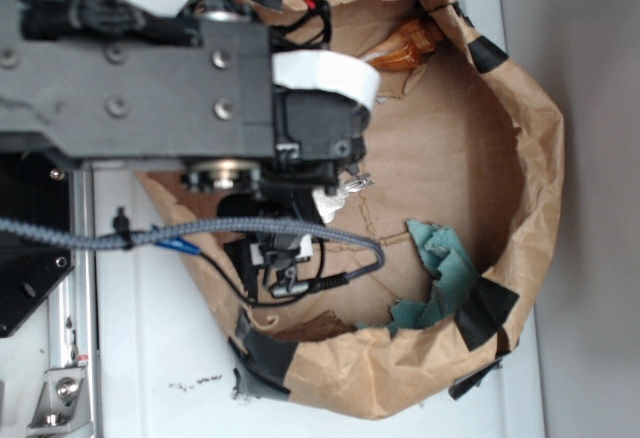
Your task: Grab the silver keys.
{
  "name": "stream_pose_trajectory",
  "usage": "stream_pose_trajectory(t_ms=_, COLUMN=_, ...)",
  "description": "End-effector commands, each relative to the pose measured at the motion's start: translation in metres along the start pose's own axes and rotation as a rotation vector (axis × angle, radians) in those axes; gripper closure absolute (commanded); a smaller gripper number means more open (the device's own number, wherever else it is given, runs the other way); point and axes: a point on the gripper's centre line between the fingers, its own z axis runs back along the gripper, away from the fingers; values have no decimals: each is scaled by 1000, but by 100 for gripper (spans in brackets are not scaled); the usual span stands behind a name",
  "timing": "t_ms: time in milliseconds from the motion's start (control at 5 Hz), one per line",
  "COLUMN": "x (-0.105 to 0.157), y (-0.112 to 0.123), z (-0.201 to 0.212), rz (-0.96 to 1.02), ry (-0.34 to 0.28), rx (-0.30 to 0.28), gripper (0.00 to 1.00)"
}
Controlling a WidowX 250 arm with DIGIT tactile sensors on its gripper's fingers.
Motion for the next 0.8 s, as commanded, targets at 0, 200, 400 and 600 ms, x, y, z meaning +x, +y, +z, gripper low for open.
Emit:
stream_pose_trajectory(t_ms=0, x=4, y=5, z=6, rz=22, ry=-20, rx=-3, gripper=0)
stream_pose_trajectory(t_ms=200, x=17, y=1, z=-9, rz=43, ry=-23, rx=8, gripper=0)
stream_pose_trajectory(t_ms=400, x=29, y=-2, z=-17, rz=79, ry=-13, rx=16, gripper=0)
stream_pose_trajectory(t_ms=600, x=31, y=-6, z=-25, rz=70, ry=2, rx=7, gripper=0)
